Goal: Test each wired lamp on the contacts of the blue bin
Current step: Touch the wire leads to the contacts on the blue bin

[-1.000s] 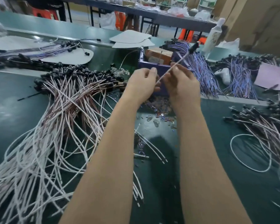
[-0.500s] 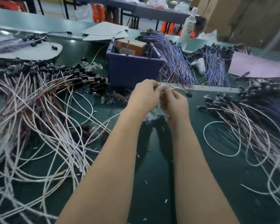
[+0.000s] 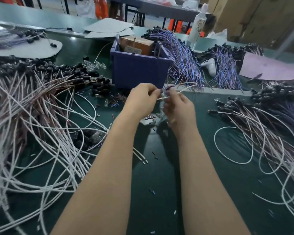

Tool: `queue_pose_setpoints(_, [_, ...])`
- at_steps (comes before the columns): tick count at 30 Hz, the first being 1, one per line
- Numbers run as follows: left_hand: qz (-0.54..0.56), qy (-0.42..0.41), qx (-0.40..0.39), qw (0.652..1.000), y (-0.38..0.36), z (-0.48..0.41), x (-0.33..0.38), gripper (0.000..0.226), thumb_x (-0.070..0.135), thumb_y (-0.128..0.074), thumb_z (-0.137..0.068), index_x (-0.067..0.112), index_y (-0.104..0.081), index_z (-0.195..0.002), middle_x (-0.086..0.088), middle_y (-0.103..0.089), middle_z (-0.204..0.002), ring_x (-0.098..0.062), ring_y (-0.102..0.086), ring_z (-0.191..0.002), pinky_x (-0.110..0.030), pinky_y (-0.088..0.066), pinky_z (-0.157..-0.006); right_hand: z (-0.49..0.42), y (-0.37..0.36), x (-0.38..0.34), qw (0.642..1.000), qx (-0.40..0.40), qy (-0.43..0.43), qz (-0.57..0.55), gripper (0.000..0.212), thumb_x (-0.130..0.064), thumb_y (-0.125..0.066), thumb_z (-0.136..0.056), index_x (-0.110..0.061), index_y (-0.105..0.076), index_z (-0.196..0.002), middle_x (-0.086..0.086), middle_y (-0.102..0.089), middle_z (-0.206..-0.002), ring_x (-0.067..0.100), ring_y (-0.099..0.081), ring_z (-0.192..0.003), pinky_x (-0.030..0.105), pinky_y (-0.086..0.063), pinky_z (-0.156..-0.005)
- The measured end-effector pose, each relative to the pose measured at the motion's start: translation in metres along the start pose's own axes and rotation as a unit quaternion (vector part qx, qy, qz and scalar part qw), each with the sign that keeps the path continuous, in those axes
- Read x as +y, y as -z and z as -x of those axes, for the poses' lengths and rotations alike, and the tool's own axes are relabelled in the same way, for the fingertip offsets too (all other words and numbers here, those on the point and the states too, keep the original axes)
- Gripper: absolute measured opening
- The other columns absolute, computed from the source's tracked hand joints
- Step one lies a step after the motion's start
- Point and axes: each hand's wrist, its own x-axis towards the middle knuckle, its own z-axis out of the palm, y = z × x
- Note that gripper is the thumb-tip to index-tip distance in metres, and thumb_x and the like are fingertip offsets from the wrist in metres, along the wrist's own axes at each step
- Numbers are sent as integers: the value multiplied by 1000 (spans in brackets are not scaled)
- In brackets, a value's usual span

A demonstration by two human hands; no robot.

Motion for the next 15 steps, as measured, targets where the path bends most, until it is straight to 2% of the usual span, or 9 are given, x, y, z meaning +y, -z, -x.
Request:
queue_pose_setpoints(2, [5,-6,19,1000,0,1,2,20,24,-49,-97,17,-66,-90,5,-57,-69,-17,-53,-71,-26,-40,-67,4,-8,4,997,-49,36,48,13,-9,-56,-94,-9,-59,-81,2,-60,-64,9,-54,-53,18,-48,-52])
queue_pose_setpoints(4, [15,-8,24,1000,0,2,2,20,23,-49,-97,16,-67,-91,1,-61,-75,-18,-56,-74,-27,-44,-70,5,-10,5,997,-51,49,40,11,-6,-56,-94,-7,-59,-83,5,-63,-67,10,-60,-55,18,-52,-56])
queue_pose_setpoints(7, [9,-8,4,1000,6,2,0,22,26,-48,-98,16,-68,-95,6,-58,-68,-13,-52,-63,-27,-40,-62,1,-2,3,998,31,63,-8,13,-5,-56,-93,-8,-57,-81,3,-62,-65,5,-61,-52,17,-53,-56])
queue_pose_setpoints(11, [-4,-4,-23,1000,13,0,-5,23,28,-47,-99,16,-66,-96,8,-54,-64,-6,-46,-56,-22,-36,-54,-6,13,-2,974,160,27,-160,16,-4,-57,-93,-9,-55,-78,-4,-63,-50,4,-61,-47,16,-53,-52])
queue_pose_setpoints(13, [3,-8,-16,1000,13,0,-5,24,27,-47,-99,13,-66,-96,8,-52,-62,-6,-44,-55,-23,-36,-53,-6,13,-2,961,166,-6,-220,14,-8,-58,-93,-8,-54,-79,-4,-62,-48,5,-61,-46,16,-53,-50])
queue_pose_setpoints(15, [12,-11,-3,1000,9,0,-3,24,26,-47,-99,13,-67,-96,9,-48,-57,-6,-41,-52,-23,-34,-51,-3,7,0,969,118,-28,-214,13,-14,-59,-93,-8,-55,-82,-3,-64,-52,7,-62,-50,16,-52,-49])
